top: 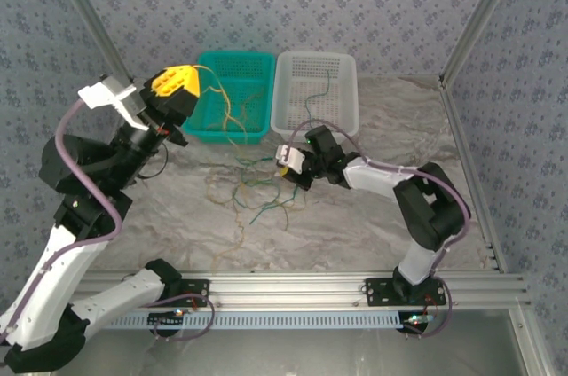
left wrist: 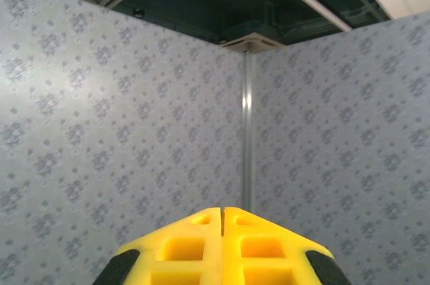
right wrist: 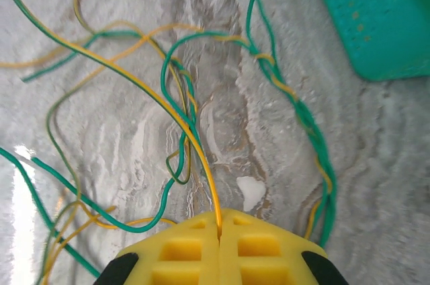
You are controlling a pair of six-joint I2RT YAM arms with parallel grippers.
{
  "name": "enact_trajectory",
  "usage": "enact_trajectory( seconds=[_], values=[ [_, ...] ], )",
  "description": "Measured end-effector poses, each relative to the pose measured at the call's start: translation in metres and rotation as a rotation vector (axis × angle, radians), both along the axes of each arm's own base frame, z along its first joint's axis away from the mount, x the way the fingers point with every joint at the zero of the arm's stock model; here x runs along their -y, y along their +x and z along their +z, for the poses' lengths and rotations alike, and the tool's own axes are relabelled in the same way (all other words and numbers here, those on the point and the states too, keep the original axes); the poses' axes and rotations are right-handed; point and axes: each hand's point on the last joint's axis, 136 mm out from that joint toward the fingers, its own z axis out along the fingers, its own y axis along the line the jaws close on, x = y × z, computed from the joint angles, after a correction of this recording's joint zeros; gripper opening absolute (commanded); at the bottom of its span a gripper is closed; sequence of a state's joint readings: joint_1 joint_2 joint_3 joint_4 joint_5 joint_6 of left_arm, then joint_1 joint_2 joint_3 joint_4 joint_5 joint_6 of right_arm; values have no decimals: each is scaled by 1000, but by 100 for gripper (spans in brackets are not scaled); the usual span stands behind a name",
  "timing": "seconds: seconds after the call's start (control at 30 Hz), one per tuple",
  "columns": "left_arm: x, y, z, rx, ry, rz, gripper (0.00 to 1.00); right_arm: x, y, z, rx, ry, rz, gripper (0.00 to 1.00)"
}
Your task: Untangle the cables
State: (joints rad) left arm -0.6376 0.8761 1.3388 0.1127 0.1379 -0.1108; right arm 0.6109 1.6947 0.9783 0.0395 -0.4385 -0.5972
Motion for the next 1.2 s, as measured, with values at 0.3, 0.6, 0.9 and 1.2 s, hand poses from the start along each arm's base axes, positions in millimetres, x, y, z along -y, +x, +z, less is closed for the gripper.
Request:
enact_trajectory(
  seconds=[0.3, 0.6, 0.9, 1.2],
  values=[
    [23, 93, -84, -231, 280, 134, 0, 32, -5, 91, 23, 155, -92, 0],
    [77, 117, -167, -364, 523, -83, 0, 46, -29, 159, 55, 301, -96, 0],
    [110, 105, -211, -384, 599, -314, 0, 43, -39, 176, 53, 342, -84, 0],
    [144, 73, -241, -361, 694, -525, 0, 38, -40, 203, 102, 371, -67, 0]
  ],
)
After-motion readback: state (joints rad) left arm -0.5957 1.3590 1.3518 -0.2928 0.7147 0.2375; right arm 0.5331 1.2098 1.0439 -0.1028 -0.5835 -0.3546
